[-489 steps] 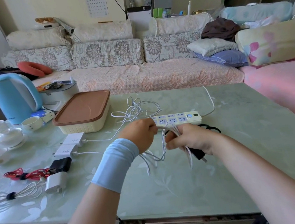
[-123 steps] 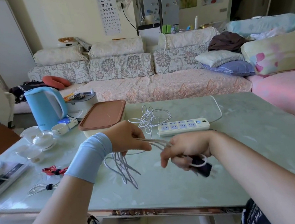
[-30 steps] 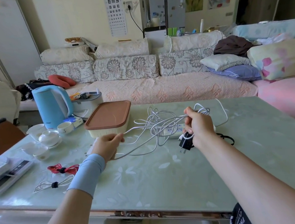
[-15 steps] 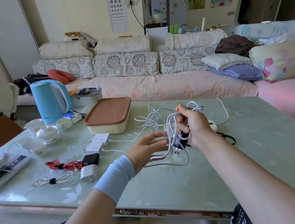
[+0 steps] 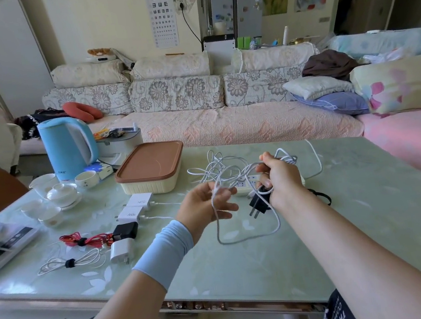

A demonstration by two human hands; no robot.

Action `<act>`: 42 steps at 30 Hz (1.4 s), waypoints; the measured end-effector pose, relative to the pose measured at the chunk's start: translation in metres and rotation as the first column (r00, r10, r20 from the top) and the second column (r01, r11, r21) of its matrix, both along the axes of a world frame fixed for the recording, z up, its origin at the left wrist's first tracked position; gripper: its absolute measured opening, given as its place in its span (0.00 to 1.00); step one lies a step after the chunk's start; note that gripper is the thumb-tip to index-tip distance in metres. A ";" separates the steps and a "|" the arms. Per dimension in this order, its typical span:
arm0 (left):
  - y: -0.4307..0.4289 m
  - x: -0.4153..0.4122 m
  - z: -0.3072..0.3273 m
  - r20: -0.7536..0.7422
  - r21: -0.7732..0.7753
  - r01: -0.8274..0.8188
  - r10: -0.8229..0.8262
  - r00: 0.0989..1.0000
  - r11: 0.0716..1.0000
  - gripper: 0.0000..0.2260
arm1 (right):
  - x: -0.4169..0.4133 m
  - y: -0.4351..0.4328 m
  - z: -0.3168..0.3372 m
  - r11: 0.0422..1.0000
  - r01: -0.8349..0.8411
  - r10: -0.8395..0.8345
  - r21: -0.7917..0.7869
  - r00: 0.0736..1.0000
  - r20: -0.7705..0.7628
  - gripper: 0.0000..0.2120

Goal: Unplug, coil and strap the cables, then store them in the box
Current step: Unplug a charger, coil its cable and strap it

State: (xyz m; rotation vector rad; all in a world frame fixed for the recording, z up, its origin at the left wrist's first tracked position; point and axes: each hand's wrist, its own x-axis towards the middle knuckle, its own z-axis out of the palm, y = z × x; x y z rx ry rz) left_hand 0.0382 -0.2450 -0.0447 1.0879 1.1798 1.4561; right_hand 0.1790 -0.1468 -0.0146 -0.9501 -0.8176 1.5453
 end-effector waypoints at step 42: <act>-0.025 -0.062 -0.002 -0.171 -0.593 0.293 -0.473 0.864 0.750 0.26 | 0.002 -0.003 0.003 0.940 -0.135 0.042 0.313 0.957 0.286 0.12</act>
